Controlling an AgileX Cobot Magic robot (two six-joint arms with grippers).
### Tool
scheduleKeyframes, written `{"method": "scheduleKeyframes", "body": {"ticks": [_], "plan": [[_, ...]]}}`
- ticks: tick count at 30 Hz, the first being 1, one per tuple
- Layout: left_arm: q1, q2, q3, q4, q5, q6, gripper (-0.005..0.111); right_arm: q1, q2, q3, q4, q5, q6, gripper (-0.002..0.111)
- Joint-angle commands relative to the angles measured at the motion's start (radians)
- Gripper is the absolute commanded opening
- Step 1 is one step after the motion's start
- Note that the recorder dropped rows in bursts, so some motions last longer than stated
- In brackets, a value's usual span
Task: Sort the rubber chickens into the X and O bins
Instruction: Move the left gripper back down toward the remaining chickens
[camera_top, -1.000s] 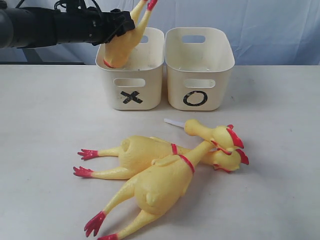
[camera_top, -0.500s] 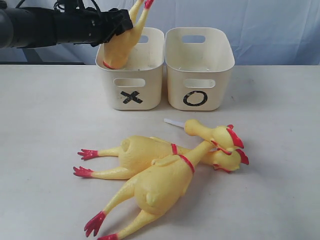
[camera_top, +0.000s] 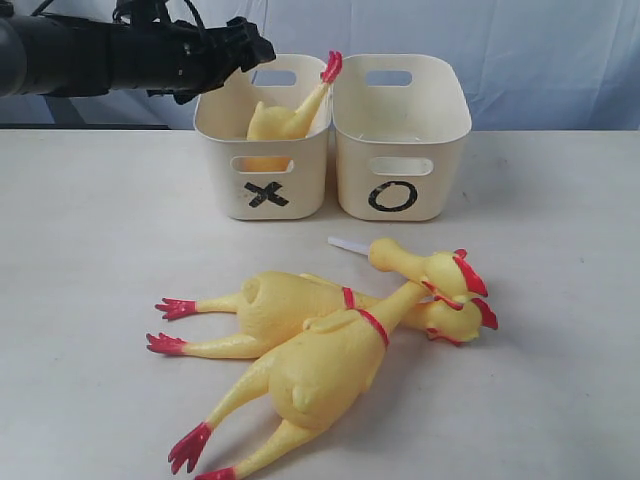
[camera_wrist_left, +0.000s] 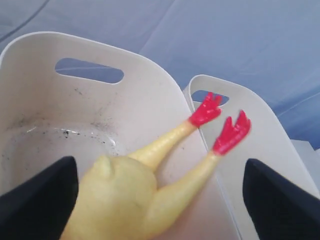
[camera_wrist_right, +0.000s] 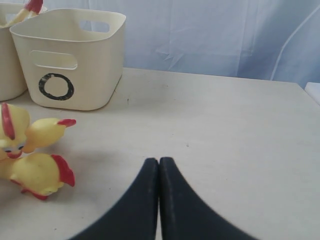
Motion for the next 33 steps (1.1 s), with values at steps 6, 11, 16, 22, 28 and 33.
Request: {"method": "scheduleKeyframes", "body": {"ticks": [6,11,16,22,28,33], "plan": [[-0.001,-0.012,-0.002,0.033,0.051,-0.008,0.083,-0.006,-0.006,0.002,0.001,-0.008,-0.001,0.001],[-0.001,-0.031,-0.002,0.11,0.111,-0.008,0.069,-0.006,-0.006,0.002,0.001,-0.008,-0.001,0.001],[-0.001,-0.066,-0.002,0.145,0.14,0.015,0.032,-0.006,-0.006,0.002,0.001,-0.008,-0.001,0.001],[-0.001,-0.125,-0.002,0.28,0.27,0.076,0.0,-0.006,-0.006,0.002,0.001,-0.008,-0.001,0.001],[-0.003,-0.182,-0.002,0.461,0.424,0.1,0.0,-0.006,-0.006,0.002,0.001,-0.008,-0.001,0.001],[-0.034,-0.218,-0.002,0.573,0.561,0.124,0.0,-0.006,-0.006,0.002,0.001,-0.008,-0.001,0.001]]}}
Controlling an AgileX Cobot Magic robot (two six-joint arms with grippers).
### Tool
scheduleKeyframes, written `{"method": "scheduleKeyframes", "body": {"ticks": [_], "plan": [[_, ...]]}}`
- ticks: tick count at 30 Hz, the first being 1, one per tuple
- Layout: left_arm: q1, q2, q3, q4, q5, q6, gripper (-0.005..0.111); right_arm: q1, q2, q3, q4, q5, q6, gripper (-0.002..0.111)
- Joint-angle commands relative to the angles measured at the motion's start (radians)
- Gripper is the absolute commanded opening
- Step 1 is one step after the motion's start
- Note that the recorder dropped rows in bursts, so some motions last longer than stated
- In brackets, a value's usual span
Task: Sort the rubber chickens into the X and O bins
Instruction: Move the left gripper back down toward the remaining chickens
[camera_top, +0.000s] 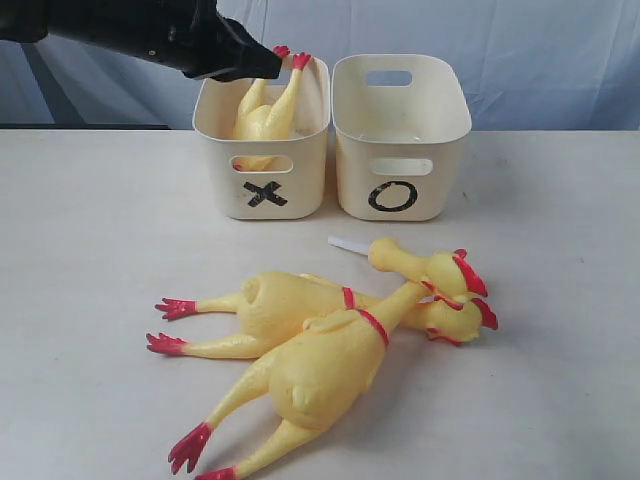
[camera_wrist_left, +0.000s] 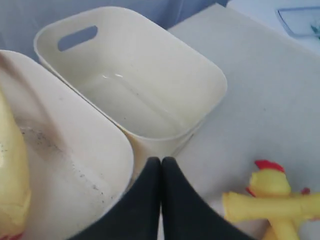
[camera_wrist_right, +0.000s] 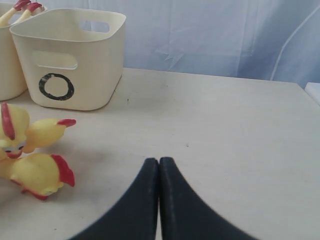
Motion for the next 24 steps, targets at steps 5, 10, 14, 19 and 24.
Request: {"method": "scheduleKeyframes", "body": {"ticks": [5,10,14,19,24], "plan": [[-0.103,-0.056,-0.002,0.213,0.258,0.138,0.0,-0.006,-0.006,0.002,0.001,-0.008,-0.001,0.001],[-0.206,-0.056,-0.002,0.334,0.287,0.28,0.0,-0.006,-0.006,0.002,0.001,-0.008,-0.001,0.001],[-0.267,-0.056,-0.002,0.373,0.25,0.398,0.0,-0.006,-0.006,0.002,0.001,-0.008,-0.001,0.001],[-0.338,-0.05,-0.002,0.381,0.154,0.486,0.0,-0.006,-0.006,0.002,0.001,-0.008,-0.001,0.001],[-0.39,-0.019,-0.002,0.374,0.113,0.502,0.013,-0.006,-0.006,0.002,0.001,-0.008,-0.001,0.001]]}}
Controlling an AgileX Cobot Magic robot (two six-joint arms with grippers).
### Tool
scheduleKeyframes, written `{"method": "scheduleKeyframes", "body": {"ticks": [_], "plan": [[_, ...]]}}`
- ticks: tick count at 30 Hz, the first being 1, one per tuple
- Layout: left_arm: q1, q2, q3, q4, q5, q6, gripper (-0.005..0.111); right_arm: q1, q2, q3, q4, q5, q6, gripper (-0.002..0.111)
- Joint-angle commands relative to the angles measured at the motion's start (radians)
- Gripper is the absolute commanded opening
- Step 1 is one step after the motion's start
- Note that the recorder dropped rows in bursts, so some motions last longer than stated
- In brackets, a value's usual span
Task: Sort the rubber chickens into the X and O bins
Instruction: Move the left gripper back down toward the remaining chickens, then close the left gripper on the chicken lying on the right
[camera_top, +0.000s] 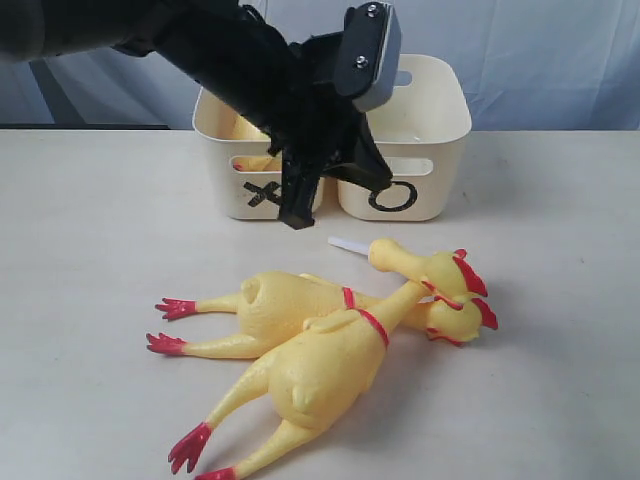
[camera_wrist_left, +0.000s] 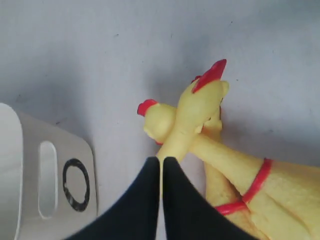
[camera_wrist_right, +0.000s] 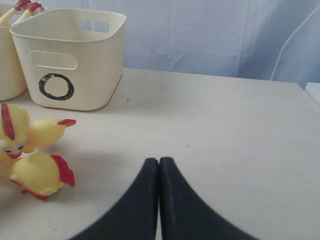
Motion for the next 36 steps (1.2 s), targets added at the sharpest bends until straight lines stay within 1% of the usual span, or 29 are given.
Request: {"method": "scheduleKeyframes", "body": {"ticks": [1,4,7,10,12,17,23,31,36], "plan": [[-0.047,0.039,-0.002,-0.003,-0.032,0.015,0.018,-0.006,-0.006,0.002,0.001,-0.008,-0.001,0.001],[-0.071,0.074,-0.002,-0.001,-0.054,0.017,0.038,-0.006,-0.006,0.002,0.001,-0.008,-0.001,0.001],[-0.097,0.104,-0.002,-0.006,-0.102,0.017,0.056,-0.006,-0.006,0.002,0.001,-0.008,-0.001,0.001],[-0.118,0.131,-0.002,-0.011,-0.14,0.031,0.067,-0.006,-0.006,0.002,0.001,-0.008,-0.001,0.001],[-0.128,0.149,-0.002,-0.011,-0.144,0.042,0.069,-0.006,-0.006,0.002,0.001,-0.008,-0.001,0.001],[-0.149,0.167,-0.002,0.002,-0.156,0.042,0.069,-0.006,-0.006,0.002,0.001,-0.008,-0.001,0.001],[-0.149,0.167,-0.002,-0.01,-0.163,0.042,0.069,-0.006,-0.006,0.002,0.001,-0.008,-0.001,0.001],[-0.149,0.167,-0.002,-0.079,-0.163,0.119,0.069,-0.006,-0.006,0.002,0.001,-0.008,-0.001,0.001],[-0.149,0.179,-0.002,-0.099,-0.168,0.127,0.069,-0.006,-0.006,0.002,0.001,-0.008,-0.001,0.001]]}}
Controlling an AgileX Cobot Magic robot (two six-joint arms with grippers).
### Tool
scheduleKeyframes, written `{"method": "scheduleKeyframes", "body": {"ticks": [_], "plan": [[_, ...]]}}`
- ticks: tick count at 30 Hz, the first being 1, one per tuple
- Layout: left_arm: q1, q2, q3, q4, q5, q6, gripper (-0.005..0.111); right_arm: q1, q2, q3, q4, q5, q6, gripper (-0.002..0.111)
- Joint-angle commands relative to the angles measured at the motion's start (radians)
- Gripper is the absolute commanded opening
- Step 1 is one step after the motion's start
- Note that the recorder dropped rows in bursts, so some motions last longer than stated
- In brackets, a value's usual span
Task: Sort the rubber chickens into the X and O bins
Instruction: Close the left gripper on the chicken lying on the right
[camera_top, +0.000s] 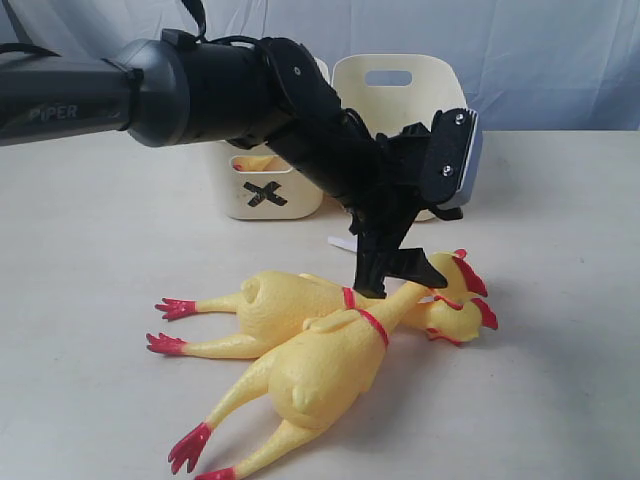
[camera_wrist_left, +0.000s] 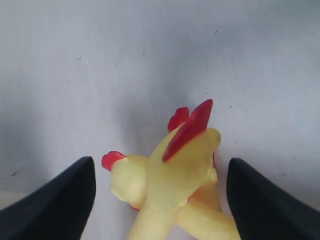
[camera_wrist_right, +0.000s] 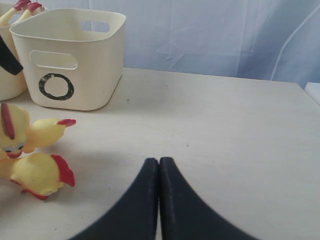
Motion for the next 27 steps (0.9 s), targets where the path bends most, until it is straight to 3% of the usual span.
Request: {"method": "scheduleKeyframes", "body": {"ticks": [1,16,27], "plan": [[-0.007,0.018,-0.002,-0.028,-0.004,0.011,0.069,-0.006,-0.006,0.002,0.001,-0.008,-0.001,0.001],[-0.052,0.07,-0.002,-0.026,-0.094,0.053,0.069,-0.006,-0.006,0.002,0.001,-0.008,-0.001,0.001],[-0.052,0.091,-0.002,-0.026,-0.089,0.053,0.061,-0.006,-0.006,0.002,0.001,-0.008,-0.001,0.001]]}}
